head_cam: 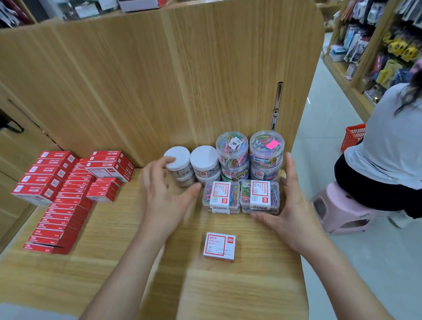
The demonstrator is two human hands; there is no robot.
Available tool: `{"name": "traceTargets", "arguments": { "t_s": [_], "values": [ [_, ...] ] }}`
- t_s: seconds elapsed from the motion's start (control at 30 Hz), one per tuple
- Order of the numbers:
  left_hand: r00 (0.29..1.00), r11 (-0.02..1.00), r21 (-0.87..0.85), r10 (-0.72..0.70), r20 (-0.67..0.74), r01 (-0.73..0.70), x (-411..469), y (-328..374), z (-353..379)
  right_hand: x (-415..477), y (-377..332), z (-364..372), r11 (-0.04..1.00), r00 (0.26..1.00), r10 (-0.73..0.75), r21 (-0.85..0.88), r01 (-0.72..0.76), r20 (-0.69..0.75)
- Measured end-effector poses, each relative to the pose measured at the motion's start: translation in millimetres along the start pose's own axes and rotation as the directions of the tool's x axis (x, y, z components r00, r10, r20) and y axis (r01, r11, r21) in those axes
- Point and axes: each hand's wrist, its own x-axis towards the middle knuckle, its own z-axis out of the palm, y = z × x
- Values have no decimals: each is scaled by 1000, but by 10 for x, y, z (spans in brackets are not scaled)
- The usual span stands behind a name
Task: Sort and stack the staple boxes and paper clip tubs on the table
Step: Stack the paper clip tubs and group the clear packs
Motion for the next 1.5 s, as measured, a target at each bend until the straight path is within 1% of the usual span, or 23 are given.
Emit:
{"name": "traceTargets", "arguments": {
  "t_s": [0.07, 0.1, 0.2, 0.23, 0.33, 0.53, 0.63, 0.77, 0.83, 0.87, 0.9, 0.93, 0.97, 1.0, 1.03, 1.07, 1.1, 1.13, 1.23, 1.3, 1.33, 1.4, 1.5],
  "values": [
    [996, 996, 53, 63, 64, -66, -121, 64, -9, 11, 8, -6, 1000, 1000, 13, 8, -13, 19],
    [992, 997, 58, 47, 119, -54, -155, 71, -2, 17, 8, -8, 1000, 999, 17, 17, -17, 31],
    [945, 995, -28, -79, 318, 92, -182, 93, 50, 21, 13, -17, 999, 998, 22, 25, -24, 53],
    [928, 990, -50, -106, 357, 132, -197, 97, 76, 17, 9, -22, 999, 998, 28, 21, -29, 58],
    [933, 987, -73, -109, 344, 142, -232, 135, 140, -4, -9, -40, 999, 998, 53, -12, -52, 44],
    [948, 996, -45, -65, 310, 82, -264, 205, 206, -110, 41, 12, 979, 998, 65, -195, -64, -2],
    [949, 996, -57, -50, 311, 71, -282, 200, 232, -147, 46, 0, 967, 999, 38, -254, -30, 24],
    [924, 980, -126, -97, 369, 153, -308, 220, 139, -131, 44, -27, 948, 997, 27, -319, -2, 74],
    [933, 982, -133, -80, 350, 134, -376, 250, 7, -129, 36, -34, 937, 996, 46, -349, -16, 79],
    [926, 982, -142, -64, 372, 125, -426, 260, -63, -140, 30, -39, 934, 995, 63, -357, -32, 75],
    [898, 981, -154, -43, 438, 122, -487, 267, -132, -158, 23, -43, 931, 995, 77, -362, -49, 64],
    [847, 984, -138, -22, 531, 113, -551, 269, -187, -179, 18, -47, 928, 996, 83, -369, -61, 43],
    [789, 994, -87, -2, 614, 70, -617, 258, -216, -204, 15, -51, 924, 997, 78, -375, -68, 13],
    [746, 1000, -21, 26, 665, -16, -670, 229, -220, -230, 21, -48, 924, 998, 61, -377, -65, -24],
    [733, 993, 32, 62, 678, -114, -706, 190, -205, -254, 34, -43, 928, 998, 33, -370, -54, -62],
    [741, 982, 60, 96, 664, -181, -721, 158, -182, -270, 48, -33, 935, 996, 4, -354, -36, -93],
    [761, 977, 64, 117, 638, -204, -725, 138, -166, -282, 63, -23, 942, 993, -23, -335, -17, -114],
    [784, 980, 52, 123, 608, -194, -723, 120, -162, -289, 76, -14, 948, 991, -45, -317, 2, -129],
    [882, 999, -52, 30, 470, -6, -631, 66, -231, -304, 81, 8, 969, 983, -66, -246, 22, -170],
    [928, 997, -64, -22, 372, 49, -484, 6, -282, -312, 84, 23, 980, 979, -62, -200, 22, -194],
    [939, 998, -39, -41, 342, 58, -399, -28, -287, -317, 88, 36, 981, 978, -63, -191, 24, -199],
    [940, 998, 56, -59, 337, 42, -247, -87, -251, -318, 102, 56, 982, 977, -67, -185, 29, -201],
    [924, 974, 215, -18, 382, -70, -159, -120, -155, -290, 107, 60, 984, 977, -47, -177, 10, -209]
  ]
}}
